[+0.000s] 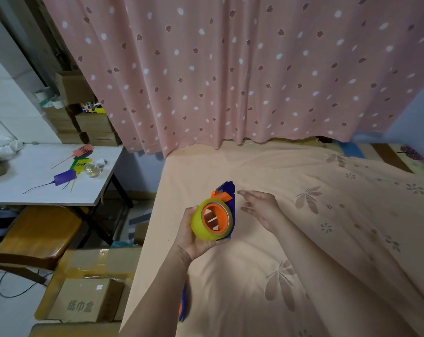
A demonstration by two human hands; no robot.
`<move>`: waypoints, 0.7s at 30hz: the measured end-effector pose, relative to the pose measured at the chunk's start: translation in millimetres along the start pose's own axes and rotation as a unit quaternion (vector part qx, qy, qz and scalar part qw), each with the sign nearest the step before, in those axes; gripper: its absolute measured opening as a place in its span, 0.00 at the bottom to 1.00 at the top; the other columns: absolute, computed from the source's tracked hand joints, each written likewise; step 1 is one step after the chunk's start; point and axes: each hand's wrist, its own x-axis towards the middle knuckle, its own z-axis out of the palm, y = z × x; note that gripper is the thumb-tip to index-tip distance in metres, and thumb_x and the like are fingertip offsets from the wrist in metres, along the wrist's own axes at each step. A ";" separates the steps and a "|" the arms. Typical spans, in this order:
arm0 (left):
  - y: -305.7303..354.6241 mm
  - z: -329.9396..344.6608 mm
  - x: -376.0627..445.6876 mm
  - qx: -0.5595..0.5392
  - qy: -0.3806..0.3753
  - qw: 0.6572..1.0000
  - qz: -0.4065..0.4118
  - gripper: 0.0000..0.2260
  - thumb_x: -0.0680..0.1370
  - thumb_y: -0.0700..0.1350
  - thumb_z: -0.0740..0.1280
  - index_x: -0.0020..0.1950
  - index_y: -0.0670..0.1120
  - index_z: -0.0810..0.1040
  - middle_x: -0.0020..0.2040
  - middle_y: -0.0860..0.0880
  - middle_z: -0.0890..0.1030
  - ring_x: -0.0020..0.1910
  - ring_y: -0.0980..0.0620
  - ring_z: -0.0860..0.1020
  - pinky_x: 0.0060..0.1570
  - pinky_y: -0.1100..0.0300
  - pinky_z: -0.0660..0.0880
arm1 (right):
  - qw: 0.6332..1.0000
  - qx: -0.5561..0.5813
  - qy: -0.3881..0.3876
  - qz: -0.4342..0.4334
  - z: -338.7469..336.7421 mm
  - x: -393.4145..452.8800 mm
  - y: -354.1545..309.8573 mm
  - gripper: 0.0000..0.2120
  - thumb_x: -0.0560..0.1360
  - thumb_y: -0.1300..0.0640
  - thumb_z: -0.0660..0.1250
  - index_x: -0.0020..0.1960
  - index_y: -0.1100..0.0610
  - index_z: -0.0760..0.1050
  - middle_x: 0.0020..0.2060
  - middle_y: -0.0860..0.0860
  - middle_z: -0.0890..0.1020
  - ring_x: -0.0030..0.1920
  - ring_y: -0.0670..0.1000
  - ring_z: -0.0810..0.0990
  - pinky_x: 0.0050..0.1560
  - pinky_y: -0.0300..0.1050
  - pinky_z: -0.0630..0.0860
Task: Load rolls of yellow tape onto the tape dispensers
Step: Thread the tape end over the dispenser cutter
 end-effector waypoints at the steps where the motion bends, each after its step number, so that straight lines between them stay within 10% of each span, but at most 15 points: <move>1: -0.6 2.9 1.1 -0.014 -0.002 1.000 0.001 0.34 0.68 0.60 0.73 0.69 0.44 0.74 0.66 0.38 0.75 0.64 0.34 0.71 0.57 0.39 0.74 | 0.997 -0.054 0.031 -0.047 3.1 -0.5 1.2 0.07 0.76 0.54 0.73 0.51 0.55 0.86 0.54 0.49 0.83 0.53 0.53 0.81 0.52 0.46 0.82; 8: -1.7 22.9 4.7 -0.092 -0.033 0.995 -0.016 0.34 0.69 0.60 0.71 0.68 0.41 0.73 0.65 0.37 0.73 0.57 0.32 0.75 0.56 0.44 0.73 | 0.953 -0.138 0.136 -0.231 11.3 0.5 7.9 0.11 0.78 0.56 0.70 0.56 0.60 0.85 0.60 0.47 0.82 0.58 0.45 0.80 0.49 0.27 0.71; 14: 7.7 14.1 -1.7 -0.133 -0.080 0.986 -0.067 0.37 0.73 0.64 0.60 0.76 0.44 0.62 0.65 0.40 0.72 0.58 0.40 0.75 0.54 0.52 0.75 | 0.962 -0.142 0.045 -0.230 1.9 3.1 -4.1 0.10 0.78 0.55 0.71 0.53 0.59 0.86 0.62 0.37 0.78 0.54 0.26 0.76 0.56 0.32 0.73; 19: 12.6 4.7 -6.7 -0.127 -0.098 0.983 -0.094 0.38 0.73 0.67 0.55 0.76 0.44 0.59 0.64 0.41 0.72 0.58 0.44 0.75 0.52 0.56 0.77 | 0.961 -0.170 0.016 -0.216 -5.3 3.0 -9.7 0.09 0.77 0.55 0.72 0.49 0.59 0.87 0.53 0.59 0.86 0.56 0.54 0.83 0.57 0.52 0.79; 21: 13.4 4.7 -6.5 -0.119 -0.096 0.984 -0.091 0.38 0.73 0.67 0.55 0.76 0.44 0.59 0.64 0.42 0.72 0.58 0.45 0.74 0.52 0.56 0.77 | 0.960 -0.173 0.006 -0.221 -4.4 2.4 -10.0 0.06 0.77 0.56 0.72 0.46 0.56 0.87 0.44 0.55 0.88 0.52 0.56 0.85 0.54 0.46 0.80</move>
